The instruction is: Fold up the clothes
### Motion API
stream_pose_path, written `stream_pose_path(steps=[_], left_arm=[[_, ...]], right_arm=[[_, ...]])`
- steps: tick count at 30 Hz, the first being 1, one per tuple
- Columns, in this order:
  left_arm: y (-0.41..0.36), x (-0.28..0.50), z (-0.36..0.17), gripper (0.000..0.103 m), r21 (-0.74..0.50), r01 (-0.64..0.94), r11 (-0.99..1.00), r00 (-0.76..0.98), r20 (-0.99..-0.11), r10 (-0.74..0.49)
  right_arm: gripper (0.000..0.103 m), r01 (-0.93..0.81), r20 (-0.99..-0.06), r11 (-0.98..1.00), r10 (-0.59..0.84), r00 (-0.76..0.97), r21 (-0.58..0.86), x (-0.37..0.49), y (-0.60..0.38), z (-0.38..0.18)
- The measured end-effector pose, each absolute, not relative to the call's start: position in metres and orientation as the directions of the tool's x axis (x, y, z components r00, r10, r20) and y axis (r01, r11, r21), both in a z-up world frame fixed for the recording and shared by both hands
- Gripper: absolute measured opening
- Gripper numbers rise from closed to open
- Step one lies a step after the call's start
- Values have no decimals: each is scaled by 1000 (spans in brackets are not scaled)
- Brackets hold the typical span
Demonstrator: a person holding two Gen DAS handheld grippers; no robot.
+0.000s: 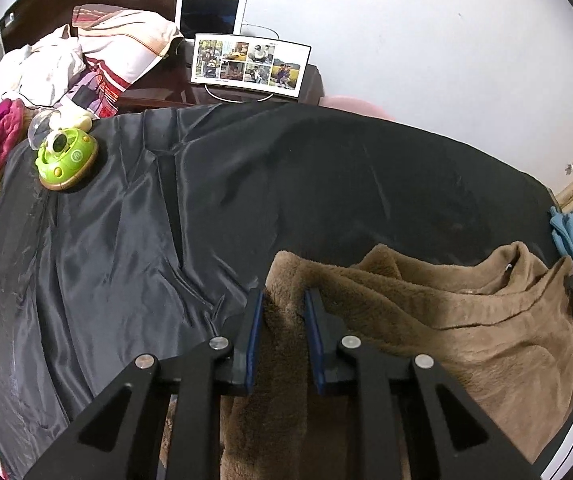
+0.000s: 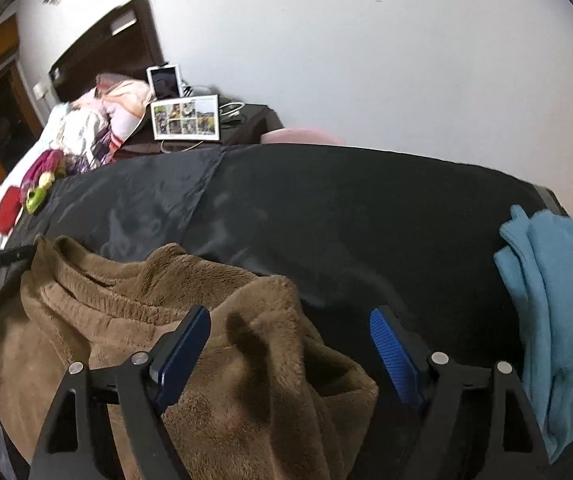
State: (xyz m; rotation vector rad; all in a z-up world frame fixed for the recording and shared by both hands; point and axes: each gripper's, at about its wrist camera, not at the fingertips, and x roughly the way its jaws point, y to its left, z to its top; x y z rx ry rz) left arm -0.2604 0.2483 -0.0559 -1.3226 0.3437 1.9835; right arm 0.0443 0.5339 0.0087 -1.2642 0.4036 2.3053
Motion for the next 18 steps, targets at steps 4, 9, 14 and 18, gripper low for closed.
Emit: stream_pose_path(steps=[4, 9, 14, 18], left_arm=[[249, -259, -52, 4, -154, -689, -709, -232, -879, 416], [228, -277, -29, 0, -145, -601, -786, -345, -840, 419], [223, -289, -40, 0, -253, -596, -762, -242, -848, 471], [234, -272, -40, 13, -322, -676, -663, -135, -830, 541]], right_arm=[[18, -503, -879, -864, 239, -412, 1, 32, 525, -9], [14, -611, -788, -791, 386, -479, -15, 47, 530, 29], [14, -644, -774, -765, 422, -472, -25, 41, 542, 36], [14, -612, -787, -789, 407, -464, -47, 31, 530, 29]])
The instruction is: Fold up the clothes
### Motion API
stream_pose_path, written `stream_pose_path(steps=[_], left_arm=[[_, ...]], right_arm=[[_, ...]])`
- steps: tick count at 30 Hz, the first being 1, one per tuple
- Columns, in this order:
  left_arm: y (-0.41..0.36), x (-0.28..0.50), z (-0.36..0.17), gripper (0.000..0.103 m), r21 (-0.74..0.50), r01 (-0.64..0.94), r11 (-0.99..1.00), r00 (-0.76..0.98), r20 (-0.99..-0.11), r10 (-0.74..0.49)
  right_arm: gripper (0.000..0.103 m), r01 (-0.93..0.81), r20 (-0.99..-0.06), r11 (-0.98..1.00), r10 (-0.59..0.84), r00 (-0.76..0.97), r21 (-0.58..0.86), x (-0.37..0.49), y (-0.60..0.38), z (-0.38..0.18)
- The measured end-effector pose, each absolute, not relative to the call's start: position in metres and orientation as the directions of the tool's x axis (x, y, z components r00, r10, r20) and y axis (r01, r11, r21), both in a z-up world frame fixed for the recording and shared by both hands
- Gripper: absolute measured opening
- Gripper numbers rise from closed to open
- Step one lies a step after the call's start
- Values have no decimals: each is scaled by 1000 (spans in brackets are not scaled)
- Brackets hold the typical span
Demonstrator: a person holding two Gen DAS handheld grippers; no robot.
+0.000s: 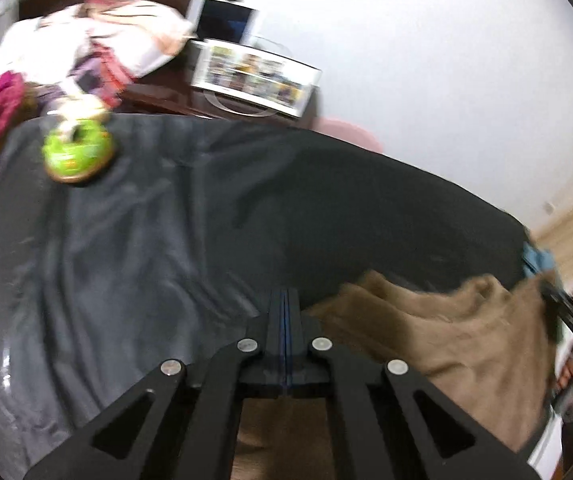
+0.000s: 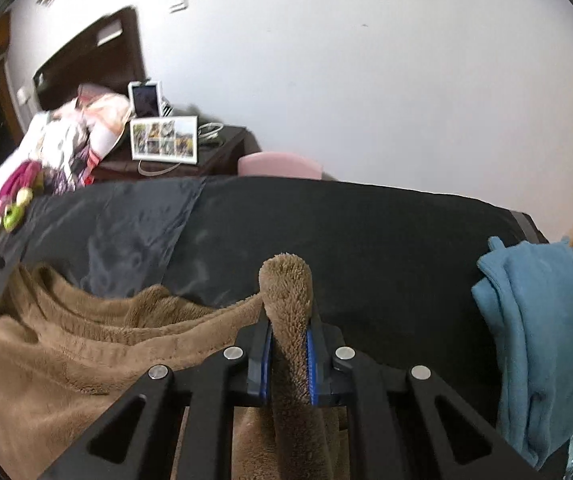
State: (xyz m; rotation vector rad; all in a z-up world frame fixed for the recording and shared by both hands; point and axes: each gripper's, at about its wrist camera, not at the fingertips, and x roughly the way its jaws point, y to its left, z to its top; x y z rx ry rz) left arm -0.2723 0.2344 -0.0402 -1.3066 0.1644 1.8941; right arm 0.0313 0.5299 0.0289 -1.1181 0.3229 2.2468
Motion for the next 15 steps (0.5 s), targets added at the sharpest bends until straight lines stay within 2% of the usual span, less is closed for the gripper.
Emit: stream_pose_path(steps=[1, 2, 3, 4, 7, 8, 9, 10, 11, 12, 15], left_arm=[[239, -266, -40, 36, -330, -702, -631, -108, -827, 552], [244, -262, -38, 51, -327, -721, -611, -97, -825, 556], [248, -257, -37, 77, -317, -738, -596, -94, -825, 557], [252, -253, -36, 84, -308, -754, -580, -91, -825, 557], [267, -246, -40, 82, -260, -787, -559, -88, -850, 519], [270, -245, -43, 74, -251, -794, -554, -81, -859, 506], [274, -244, -49, 33, -239, -799, -552, -74, -872, 484], [279, -243, -56, 22, -223, -795, -564, -70, -890, 451], [280, -244, -59, 21, -218, -791, -571, -73, -894, 441], [278, -243, -54, 15, -219, -791, -571, -86, -884, 459], [262, -245, -25, 14, -231, -775, -588, -159, -830, 535]], right_arm=[[14, -612, -788, -790, 403, -465, -43, 31, 529, 28], [14, -614, -791, -789, 394, -468, -30, 31, 529, 28], [14, -616, -794, -788, 383, -472, -14, 33, 529, 27], [14, -618, -796, -786, 375, -475, -1, 33, 530, 26], [15, -621, -801, -783, 357, -481, 24, 36, 533, 24], [15, -621, -803, -783, 357, -478, 21, 36, 533, 23], [15, -620, -805, -784, 358, -474, 16, 36, 532, 22], [15, -617, -807, -787, 358, -469, 10, 35, 531, 20], [15, -613, -810, -790, 358, -465, 3, 35, 529, 19], [15, -610, -811, -792, 362, -460, -7, 34, 527, 18], [14, -614, -784, -788, 414, -463, -54, 38, 519, 26]])
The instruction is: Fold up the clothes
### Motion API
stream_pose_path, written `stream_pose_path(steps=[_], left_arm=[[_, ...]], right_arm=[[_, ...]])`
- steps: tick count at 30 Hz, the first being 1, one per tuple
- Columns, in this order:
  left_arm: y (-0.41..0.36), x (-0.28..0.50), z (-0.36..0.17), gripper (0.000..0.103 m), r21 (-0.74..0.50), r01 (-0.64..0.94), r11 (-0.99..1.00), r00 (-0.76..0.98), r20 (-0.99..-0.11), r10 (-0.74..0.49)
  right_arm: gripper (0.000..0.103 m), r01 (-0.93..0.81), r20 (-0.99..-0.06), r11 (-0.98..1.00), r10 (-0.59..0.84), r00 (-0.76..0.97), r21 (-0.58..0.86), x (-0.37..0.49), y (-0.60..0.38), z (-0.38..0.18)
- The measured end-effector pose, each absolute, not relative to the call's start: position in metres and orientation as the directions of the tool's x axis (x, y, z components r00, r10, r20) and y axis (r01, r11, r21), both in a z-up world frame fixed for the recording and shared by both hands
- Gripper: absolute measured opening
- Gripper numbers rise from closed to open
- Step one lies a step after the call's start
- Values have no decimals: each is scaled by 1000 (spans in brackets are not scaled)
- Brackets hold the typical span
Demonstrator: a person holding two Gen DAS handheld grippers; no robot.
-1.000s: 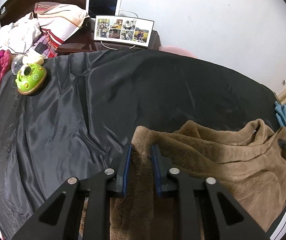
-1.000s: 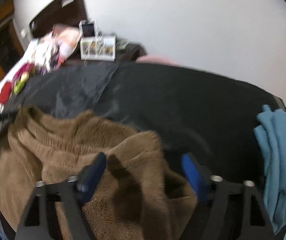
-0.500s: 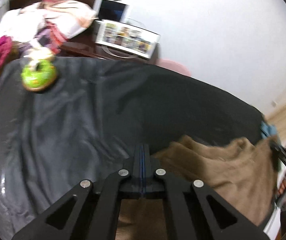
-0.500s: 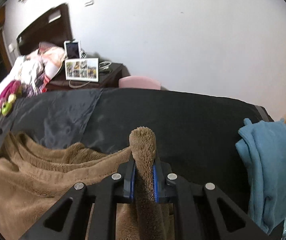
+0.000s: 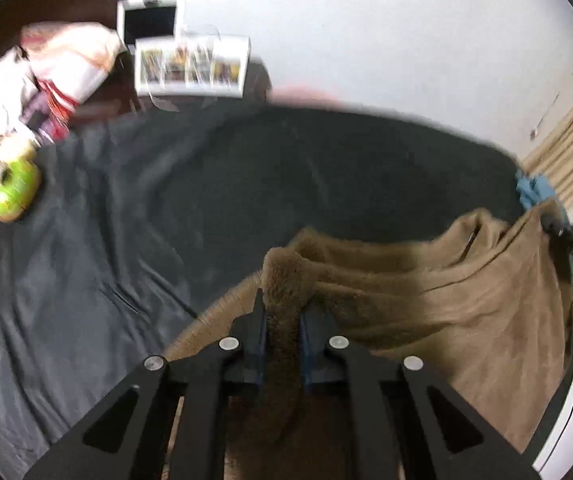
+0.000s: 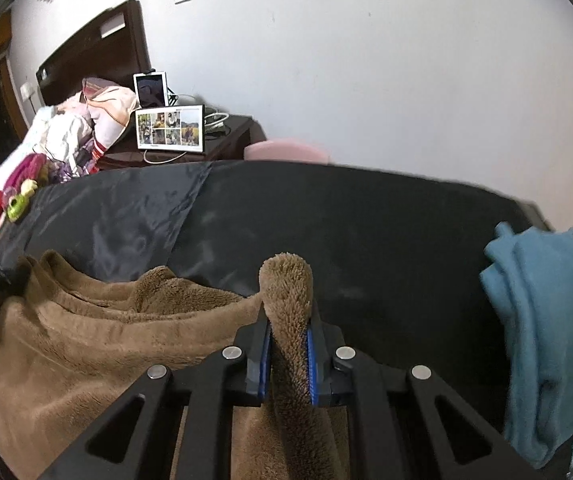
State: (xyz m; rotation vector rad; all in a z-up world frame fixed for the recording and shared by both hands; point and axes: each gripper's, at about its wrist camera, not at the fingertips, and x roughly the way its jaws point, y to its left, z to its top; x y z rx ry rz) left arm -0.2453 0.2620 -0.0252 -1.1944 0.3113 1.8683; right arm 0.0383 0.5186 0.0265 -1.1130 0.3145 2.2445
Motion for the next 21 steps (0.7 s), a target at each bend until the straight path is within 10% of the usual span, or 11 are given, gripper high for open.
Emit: stream_pose_path(steps=[12, 21], left_arm=[[270, -265, -63, 17, -153, -721, -676, -211, -880, 425], [250, -278, -53, 59, -165, -692, -703, -207, -887, 412]], right_arm=[[14, -599, -802, -785, 457, -384, -161, 7, 516, -9], [33, -591, -839, -801, 383, -387, -93, 16, 525, -14]])
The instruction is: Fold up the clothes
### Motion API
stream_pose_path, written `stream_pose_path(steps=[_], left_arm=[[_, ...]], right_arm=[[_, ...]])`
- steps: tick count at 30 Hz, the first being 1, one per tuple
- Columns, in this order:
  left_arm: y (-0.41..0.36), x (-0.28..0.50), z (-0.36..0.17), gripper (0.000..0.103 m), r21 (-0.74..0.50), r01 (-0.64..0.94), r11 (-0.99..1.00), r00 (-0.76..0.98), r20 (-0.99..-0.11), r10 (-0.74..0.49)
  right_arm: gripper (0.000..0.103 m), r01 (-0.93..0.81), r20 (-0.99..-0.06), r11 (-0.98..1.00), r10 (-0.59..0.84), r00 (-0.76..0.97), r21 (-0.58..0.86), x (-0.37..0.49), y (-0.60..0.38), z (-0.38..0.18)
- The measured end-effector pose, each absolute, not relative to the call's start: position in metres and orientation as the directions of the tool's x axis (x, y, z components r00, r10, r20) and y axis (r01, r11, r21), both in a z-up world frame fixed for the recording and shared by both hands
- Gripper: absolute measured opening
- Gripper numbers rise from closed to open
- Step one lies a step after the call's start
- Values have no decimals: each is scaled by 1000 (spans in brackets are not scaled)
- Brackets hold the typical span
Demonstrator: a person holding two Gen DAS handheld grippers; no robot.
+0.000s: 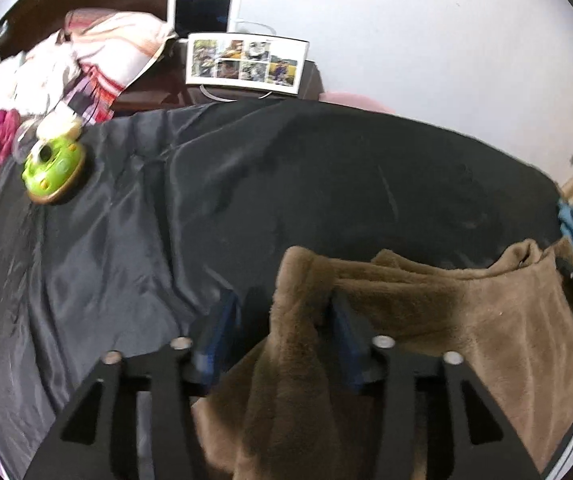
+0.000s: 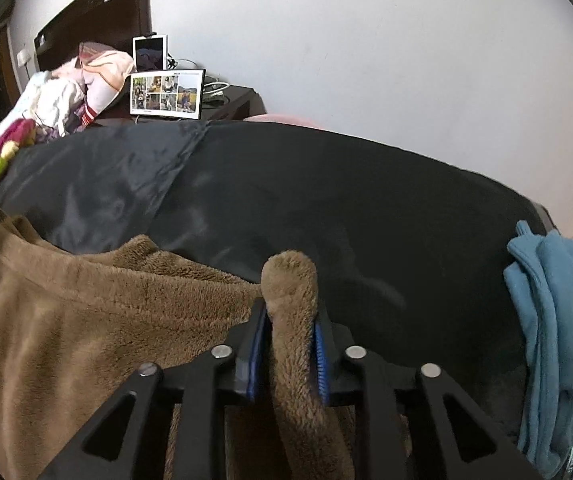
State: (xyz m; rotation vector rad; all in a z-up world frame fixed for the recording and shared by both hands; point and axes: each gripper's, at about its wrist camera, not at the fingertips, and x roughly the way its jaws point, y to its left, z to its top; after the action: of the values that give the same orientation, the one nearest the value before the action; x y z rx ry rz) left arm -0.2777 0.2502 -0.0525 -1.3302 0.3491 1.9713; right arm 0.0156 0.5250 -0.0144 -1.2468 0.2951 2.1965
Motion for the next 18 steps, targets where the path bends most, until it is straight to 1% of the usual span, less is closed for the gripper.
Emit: stream_pose_path(steps=[1, 3, 6, 9, 14, 18], left_arm=[[246, -278, -48, 60, -167, -687, -708, -210, -886, 413], [236, -272, -36, 63, -146, -695, -704, -232, -881, 412], [221, -249, -18, 71, -104, -733, -672, -262, -869, 420], [209, -220, -6, 77, -91, -776, -624, -255, -860, 442], [196, -173, -8, 78, -79, -837, -541, -219, -858, 464], [190, -162, -36, 78, -77, -834, -547, -193, -887, 419]], right_arm=[[54, -594, -833, -801, 381, -401, -80, 20, 524, -9], [79, -603, -800, -794, 409, -440, -74, 34, 518, 8], [79, -594, -777, -803, 405, -481, -51, 51, 504, 28], [79, -547, -780, -837, 352, -517, -15, 63, 482, 36], [79, -463, -820, -886, 267, -506, -3, 78, 442, 21], [79, -461, -857, -888, 234, -460, 5, 84, 433, -4]])
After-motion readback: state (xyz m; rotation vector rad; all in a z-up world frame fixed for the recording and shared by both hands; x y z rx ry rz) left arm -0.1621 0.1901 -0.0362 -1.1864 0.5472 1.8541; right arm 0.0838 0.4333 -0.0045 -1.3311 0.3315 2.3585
